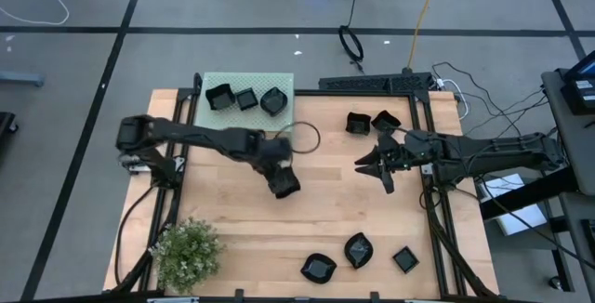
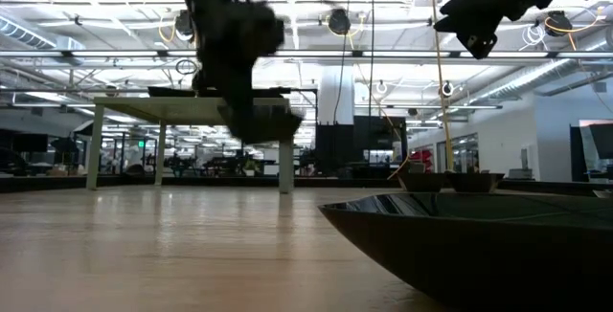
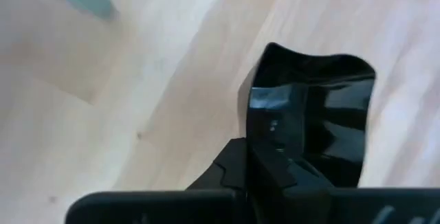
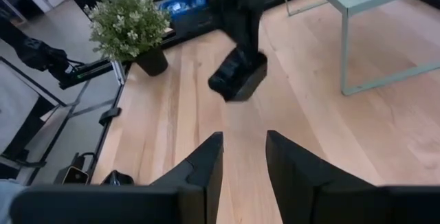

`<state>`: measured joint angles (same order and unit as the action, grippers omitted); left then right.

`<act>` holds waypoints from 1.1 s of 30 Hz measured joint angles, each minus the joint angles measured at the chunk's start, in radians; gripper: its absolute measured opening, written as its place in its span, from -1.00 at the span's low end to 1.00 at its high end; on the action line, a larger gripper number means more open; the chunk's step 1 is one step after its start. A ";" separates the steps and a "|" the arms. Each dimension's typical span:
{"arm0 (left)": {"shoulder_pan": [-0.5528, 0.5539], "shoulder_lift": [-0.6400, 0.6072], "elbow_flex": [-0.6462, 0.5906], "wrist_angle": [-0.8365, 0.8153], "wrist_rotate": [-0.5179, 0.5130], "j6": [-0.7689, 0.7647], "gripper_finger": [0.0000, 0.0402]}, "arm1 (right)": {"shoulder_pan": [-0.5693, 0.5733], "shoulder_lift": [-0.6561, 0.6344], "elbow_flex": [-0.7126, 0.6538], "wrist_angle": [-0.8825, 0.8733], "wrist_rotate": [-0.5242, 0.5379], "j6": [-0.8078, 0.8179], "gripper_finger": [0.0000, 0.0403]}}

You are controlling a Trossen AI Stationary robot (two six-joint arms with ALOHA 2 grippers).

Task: Pick & Place Mini shaped plates
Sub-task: Stack the bottom distorted square plate on top of the distorted square plate on the shelf

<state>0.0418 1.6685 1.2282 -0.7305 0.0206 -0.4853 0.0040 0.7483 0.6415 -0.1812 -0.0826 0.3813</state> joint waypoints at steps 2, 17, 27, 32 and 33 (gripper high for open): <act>0.009 -0.070 0.000 0.001 -0.036 0.018 -0.95 | 0.000 0.001 0.000 0.013 0.000 0.000 -0.51; 0.335 -0.527 0.001 -0.060 -0.492 0.209 -0.98 | 0.000 0.005 0.000 0.050 0.036 0.021 -0.51; 0.570 -0.556 -0.004 -0.263 -0.583 -0.238 -0.97 | -0.001 0.028 0.000 0.050 0.216 0.048 -0.51; 0.593 -0.551 -0.041 -0.270 -0.588 -0.376 -0.95 | -0.003 0.037 0.000 0.048 0.214 0.033 -0.51; 0.594 -0.551 -0.052 -0.271 -0.589 -0.399 -0.94 | -0.003 0.037 0.000 0.047 0.214 0.023 -0.51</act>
<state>0.6357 1.1175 1.1758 -1.0011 -0.5683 -0.8843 0.0013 0.7856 0.6415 -0.1343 0.1310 0.4043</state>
